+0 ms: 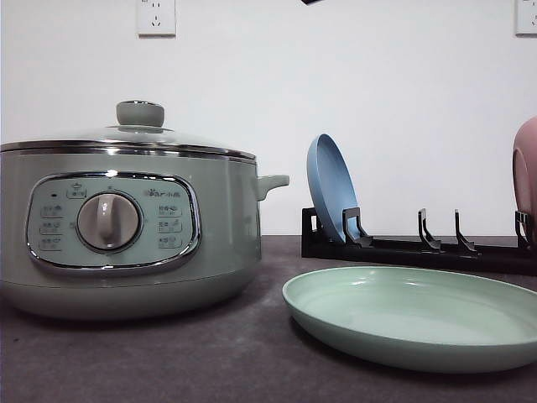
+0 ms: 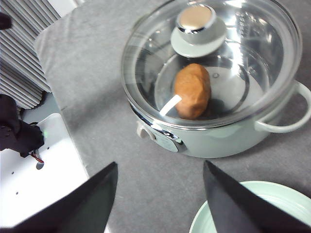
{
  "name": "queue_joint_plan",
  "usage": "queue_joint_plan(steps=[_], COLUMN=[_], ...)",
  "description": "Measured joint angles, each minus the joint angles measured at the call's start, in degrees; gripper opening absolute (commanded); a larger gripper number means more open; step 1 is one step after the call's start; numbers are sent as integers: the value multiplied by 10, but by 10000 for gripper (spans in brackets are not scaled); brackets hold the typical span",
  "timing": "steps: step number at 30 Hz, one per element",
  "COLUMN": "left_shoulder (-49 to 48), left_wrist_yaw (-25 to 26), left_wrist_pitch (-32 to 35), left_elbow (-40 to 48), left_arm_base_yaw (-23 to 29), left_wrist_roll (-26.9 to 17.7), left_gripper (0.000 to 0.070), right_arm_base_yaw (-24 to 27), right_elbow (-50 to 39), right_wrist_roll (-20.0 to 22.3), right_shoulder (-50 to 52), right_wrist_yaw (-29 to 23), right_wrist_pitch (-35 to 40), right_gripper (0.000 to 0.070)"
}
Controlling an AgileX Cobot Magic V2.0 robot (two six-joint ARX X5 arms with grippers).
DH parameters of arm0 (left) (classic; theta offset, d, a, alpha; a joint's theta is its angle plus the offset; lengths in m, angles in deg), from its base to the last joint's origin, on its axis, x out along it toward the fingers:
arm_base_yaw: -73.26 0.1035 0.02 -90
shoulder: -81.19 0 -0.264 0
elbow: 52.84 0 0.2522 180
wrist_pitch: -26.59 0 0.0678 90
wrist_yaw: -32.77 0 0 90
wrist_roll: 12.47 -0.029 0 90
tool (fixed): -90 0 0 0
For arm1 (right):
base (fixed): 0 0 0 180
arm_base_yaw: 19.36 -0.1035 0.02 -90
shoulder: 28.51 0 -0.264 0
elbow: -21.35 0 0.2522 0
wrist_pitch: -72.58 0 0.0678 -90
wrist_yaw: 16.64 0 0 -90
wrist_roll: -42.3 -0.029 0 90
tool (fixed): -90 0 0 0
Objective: Transfer potato from steamer to green plate
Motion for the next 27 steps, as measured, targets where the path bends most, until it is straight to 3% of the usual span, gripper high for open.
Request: queue_joint_plan(steps=[15, 20, 27], left_shoulder=[16, 85, 225], left_wrist_yaw=[0, -19, -67], left_wrist_pitch=[15, 4, -60], left_elbow=[-10, -94, -259], left_arm_base_yaw=[-1, -18, -55], left_wrist_roll=[18, 25, 26], left_gripper=[553, 553, 553], right_arm_base_yaw=[0, 0, 0], right_elbow=[0, 0, 0], right_wrist_roll=[0, 0, 0], right_shoulder=[0, 0, 0], right_wrist_yaw=[1, 1, 1], right_wrist_pitch=[-2, -2, -6], right_gripper=[347, 347, 347])
